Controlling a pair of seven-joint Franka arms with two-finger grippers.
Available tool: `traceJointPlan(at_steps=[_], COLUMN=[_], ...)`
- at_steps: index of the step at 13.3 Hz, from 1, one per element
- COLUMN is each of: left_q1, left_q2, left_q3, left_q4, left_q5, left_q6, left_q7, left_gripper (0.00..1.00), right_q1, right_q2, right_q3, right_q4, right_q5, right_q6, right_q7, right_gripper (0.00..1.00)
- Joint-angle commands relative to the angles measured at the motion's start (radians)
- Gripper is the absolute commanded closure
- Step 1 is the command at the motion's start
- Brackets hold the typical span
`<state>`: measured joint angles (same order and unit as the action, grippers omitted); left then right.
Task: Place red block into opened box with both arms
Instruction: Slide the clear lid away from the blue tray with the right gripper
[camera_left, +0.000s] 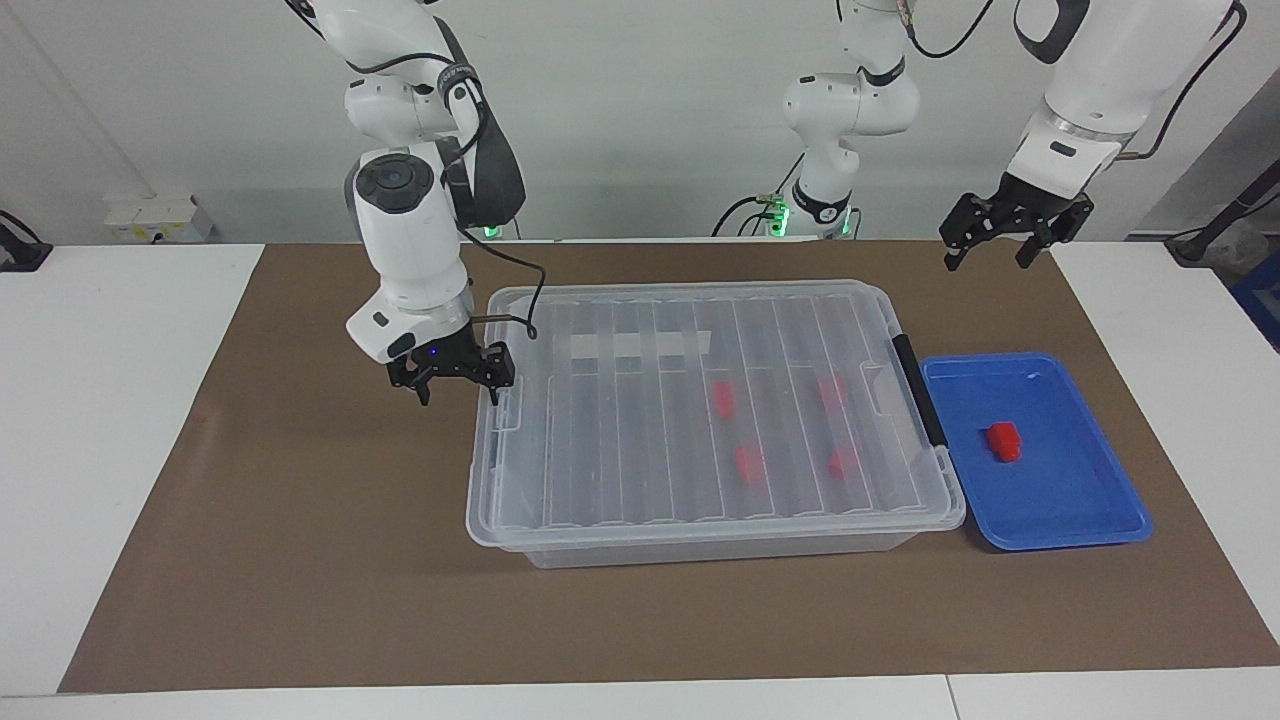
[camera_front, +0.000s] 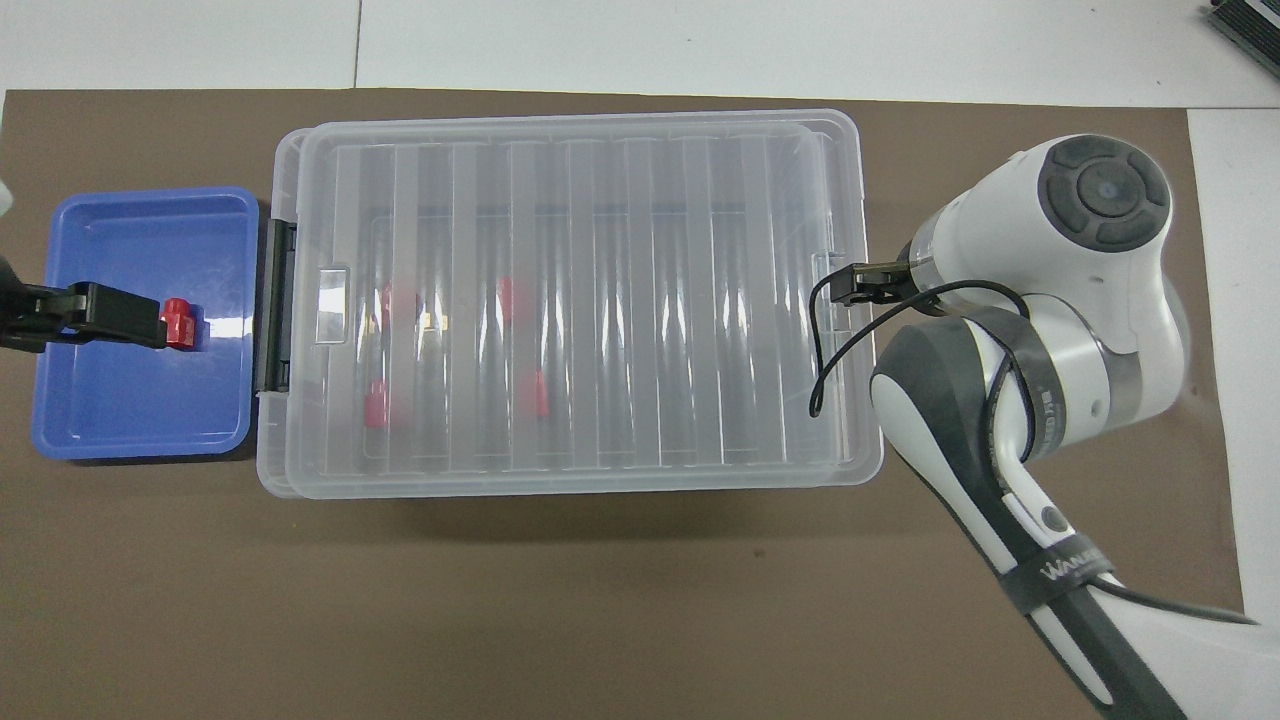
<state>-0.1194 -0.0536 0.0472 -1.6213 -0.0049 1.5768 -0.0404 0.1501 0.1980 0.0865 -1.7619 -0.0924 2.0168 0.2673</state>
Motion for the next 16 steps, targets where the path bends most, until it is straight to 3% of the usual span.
traceJointPlan(at_steps=[1,9,16], left_q1=[-0.006,-0.006,-0.006], left_q2=[-0.019,-0.019,-0.019], left_q3=[0.01,0.01,0.01], left_q4=[-0.017,-0.017,-0.017], left_q5=[0.0,0.0,0.0], left_q6=[0.002,0.002,0.002], left_q7=[-0.003,-0.003,-0.003], left_gripper=[0.0,0.0,0.0], right_q1=[-0.044,-0.147,-0.222], right_q2=[-0.034,-0.038,-0.049], right_q3=[0.002,0.002,0.001], right_q4=[-0.027,-0.027,-0.028], right_q5=[-0.018,-0.017,-0.015], right_q6=[-0.033,-0.055,-0.073], right_q7=[-0.106,-0.434,-0.597], right_gripper=[0.0,0.0,0.0])
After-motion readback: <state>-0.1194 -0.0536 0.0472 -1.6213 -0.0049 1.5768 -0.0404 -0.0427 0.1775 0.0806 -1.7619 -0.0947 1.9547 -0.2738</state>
